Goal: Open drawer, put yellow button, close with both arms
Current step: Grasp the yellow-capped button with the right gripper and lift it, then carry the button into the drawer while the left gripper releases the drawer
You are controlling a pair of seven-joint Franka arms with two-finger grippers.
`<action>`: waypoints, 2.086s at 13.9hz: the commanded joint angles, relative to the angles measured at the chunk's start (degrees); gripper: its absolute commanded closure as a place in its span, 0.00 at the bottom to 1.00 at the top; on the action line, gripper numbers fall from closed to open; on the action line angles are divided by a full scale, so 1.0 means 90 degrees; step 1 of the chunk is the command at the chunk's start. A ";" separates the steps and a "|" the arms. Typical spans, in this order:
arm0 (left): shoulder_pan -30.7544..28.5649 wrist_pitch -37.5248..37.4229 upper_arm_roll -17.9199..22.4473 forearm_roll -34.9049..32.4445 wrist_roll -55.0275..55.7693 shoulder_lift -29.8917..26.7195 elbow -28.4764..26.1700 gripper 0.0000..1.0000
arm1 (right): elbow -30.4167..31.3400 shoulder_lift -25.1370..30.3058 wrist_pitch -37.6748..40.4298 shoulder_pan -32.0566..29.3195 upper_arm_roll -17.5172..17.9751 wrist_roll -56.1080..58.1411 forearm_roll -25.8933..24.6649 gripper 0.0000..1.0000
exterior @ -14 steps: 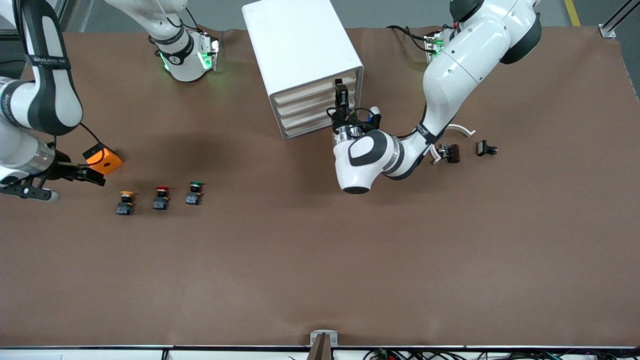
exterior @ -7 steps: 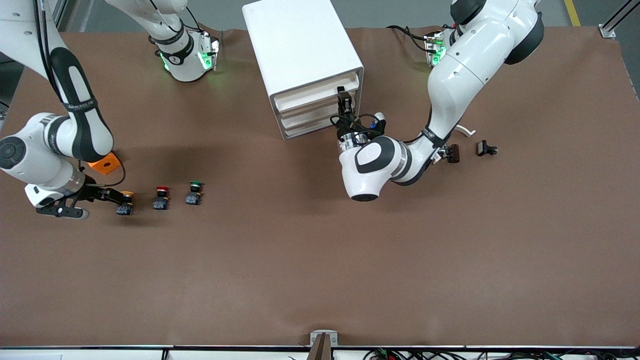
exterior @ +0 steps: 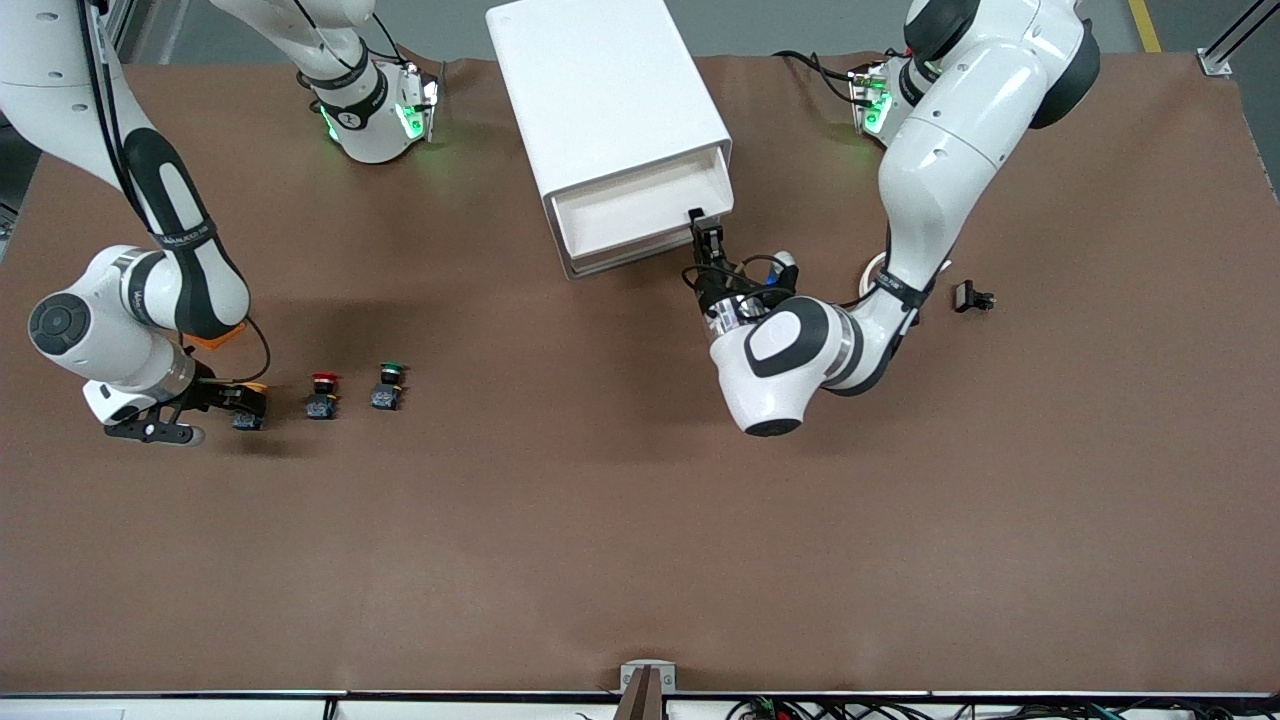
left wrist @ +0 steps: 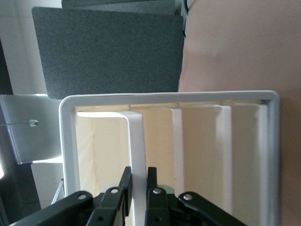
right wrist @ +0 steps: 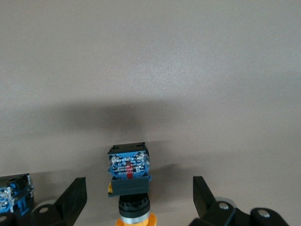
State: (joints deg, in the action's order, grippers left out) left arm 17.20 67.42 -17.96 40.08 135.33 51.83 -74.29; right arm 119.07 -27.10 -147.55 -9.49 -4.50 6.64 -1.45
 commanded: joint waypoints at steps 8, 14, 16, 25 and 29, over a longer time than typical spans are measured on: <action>-0.0046 -0.0176 0.0628 -0.0117 -0.0046 0.0051 0.0344 0.83 | -0.0135 -0.0378 -0.0188 -0.0059 0.0070 0.0122 -0.0014 0.10; -0.0105 -0.0439 0.0833 -0.0108 -0.0037 0.0012 0.0373 0.83 | -0.0173 -0.0329 -0.0091 -0.0068 0.0080 0.0327 -0.0004 1.00; -0.0105 -0.0508 0.0833 -0.0108 -0.0037 0.0012 0.0373 0.82 | -0.0445 -0.0009 0.0501 -0.0049 0.0080 0.0317 -0.0004 1.00; -0.0183 -0.0645 0.0532 0.0116 -0.0007 -0.0007 0.0363 0.60 | -0.3474 0.0881 0.5533 0.0643 0.0655 -0.2265 0.0180 1.00; -0.0163 -0.0860 0.0492 0.0906 0.0012 -0.0036 0.0354 0.36 | -0.3465 0.1564 0.6225 0.0850 0.0656 -0.3528 0.1028 1.00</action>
State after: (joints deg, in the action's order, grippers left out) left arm 15.95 61.07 -13.20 45.17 135.30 51.82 -71.19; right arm 87.71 -16.81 -95.69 -1.30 1.61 -21.00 3.79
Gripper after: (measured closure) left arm 0.502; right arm 0.577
